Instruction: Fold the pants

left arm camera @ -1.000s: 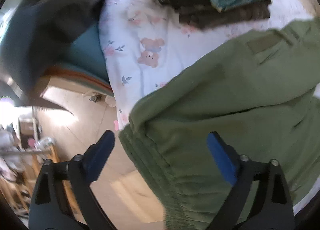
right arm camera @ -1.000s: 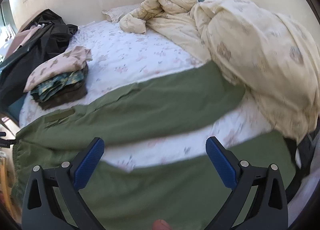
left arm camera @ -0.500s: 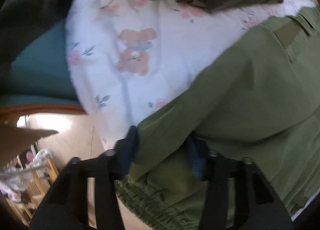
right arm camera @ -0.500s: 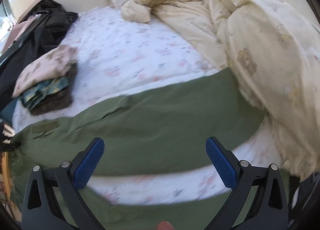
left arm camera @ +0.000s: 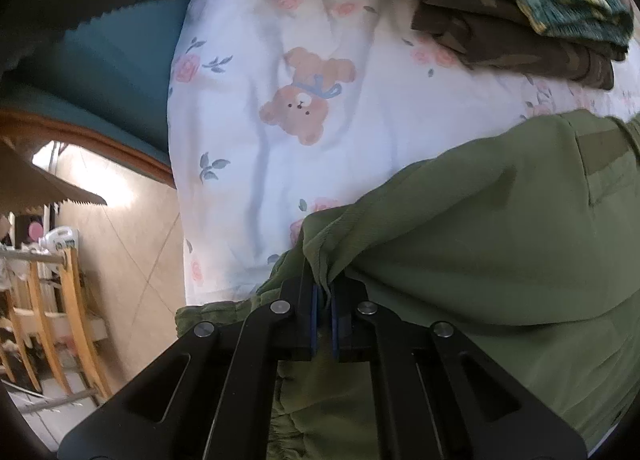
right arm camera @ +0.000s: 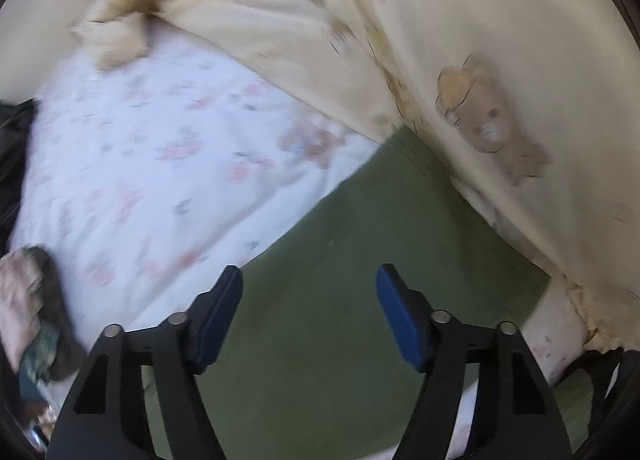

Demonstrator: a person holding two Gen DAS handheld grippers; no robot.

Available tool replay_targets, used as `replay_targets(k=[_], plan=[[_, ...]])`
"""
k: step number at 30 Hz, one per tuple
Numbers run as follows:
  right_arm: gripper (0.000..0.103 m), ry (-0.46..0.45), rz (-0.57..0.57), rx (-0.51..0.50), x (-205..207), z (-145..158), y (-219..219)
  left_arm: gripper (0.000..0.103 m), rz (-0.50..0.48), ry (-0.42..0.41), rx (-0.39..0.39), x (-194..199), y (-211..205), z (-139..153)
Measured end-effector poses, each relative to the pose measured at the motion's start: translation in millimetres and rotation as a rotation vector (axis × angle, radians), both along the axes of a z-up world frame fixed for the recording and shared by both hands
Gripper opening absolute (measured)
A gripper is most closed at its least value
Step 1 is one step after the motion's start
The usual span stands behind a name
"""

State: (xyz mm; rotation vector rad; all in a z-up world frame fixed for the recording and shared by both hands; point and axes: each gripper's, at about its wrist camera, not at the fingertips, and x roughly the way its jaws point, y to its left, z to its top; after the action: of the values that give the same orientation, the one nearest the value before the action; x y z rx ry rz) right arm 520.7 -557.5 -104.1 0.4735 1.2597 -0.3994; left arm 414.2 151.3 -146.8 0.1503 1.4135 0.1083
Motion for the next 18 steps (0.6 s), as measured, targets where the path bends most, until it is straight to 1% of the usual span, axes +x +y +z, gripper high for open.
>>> replay_targets(k=[2, 4, 5, 8, 10, 11, 12, 13, 15, 18], plan=[[0.061, 0.026, -0.034, 0.008, 11, -25, -10, 0.003, -0.005, 0.001, 0.002, 1, 0, 1], [0.052, 0.056, -0.06, 0.023, 22, -44, -15, 0.003, -0.017, 0.006, 0.012, 3, -2, 1], [0.05, 0.06, -0.071, 0.018, 28, -52, -17, 0.003, -0.022, 0.006, 0.016, 2, -5, 1], [0.05, 0.085, -0.062, -0.035, 46, -66, -17, 0.002, -0.03, 0.003, 0.021, 2, -5, 0], [0.047, 0.1, -0.065, -0.054, 54, -72, -18, 0.002, -0.033, 0.003, 0.022, 3, -5, -1], [0.041, 0.099, -0.061, -0.06, 57, -73, -18, 0.002, -0.038, 0.0, 0.024, 2, -5, -1], [0.026, 0.088, -0.054, -0.072, 60, -72, -18, 0.002, -0.041, -0.004, 0.026, 1, -10, 2], [0.0, 0.081, -0.046, -0.078, 60, -71, -17, 0.002, -0.041, -0.007, 0.025, 1, -12, 4], [0.0, 0.07, -0.051, -0.089, 58, -66, -15, 0.002, -0.034, -0.02, 0.018, 2, -11, 6], [0.0, 0.004, 0.014, -0.176, 54, -39, 1, 0.002, -0.019, -0.04, -0.001, 1, -6, 11]])
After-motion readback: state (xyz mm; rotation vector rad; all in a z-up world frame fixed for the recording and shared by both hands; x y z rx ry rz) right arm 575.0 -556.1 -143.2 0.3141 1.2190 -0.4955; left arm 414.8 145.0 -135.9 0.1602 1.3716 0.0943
